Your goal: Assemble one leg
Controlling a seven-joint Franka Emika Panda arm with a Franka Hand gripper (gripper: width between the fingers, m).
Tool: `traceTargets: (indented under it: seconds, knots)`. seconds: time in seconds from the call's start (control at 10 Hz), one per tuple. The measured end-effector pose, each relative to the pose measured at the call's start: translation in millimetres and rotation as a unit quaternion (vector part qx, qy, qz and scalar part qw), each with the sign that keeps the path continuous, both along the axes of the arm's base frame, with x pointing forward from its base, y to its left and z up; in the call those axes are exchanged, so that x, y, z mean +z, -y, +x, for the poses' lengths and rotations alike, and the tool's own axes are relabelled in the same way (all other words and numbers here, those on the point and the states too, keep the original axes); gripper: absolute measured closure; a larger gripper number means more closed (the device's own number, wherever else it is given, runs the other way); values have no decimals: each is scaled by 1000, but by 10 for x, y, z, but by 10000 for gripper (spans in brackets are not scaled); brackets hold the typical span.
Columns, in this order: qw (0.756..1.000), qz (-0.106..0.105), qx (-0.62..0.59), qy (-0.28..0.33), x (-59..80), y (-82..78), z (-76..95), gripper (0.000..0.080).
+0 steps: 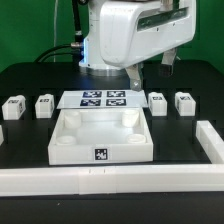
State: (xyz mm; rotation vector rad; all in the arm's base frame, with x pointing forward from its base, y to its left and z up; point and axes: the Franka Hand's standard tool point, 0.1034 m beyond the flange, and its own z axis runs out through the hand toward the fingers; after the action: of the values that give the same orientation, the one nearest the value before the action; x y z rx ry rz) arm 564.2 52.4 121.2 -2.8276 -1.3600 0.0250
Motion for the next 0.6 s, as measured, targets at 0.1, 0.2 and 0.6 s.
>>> traceTargets:
  seconds: [0.1, 0.2, 0.6]
  knots:
    - [1000, 0, 0, 0, 0, 0, 0, 150]
    - [1000, 0, 0, 0, 0, 0, 0, 150]
    - [1000, 0, 0, 0, 0, 0, 0, 150]
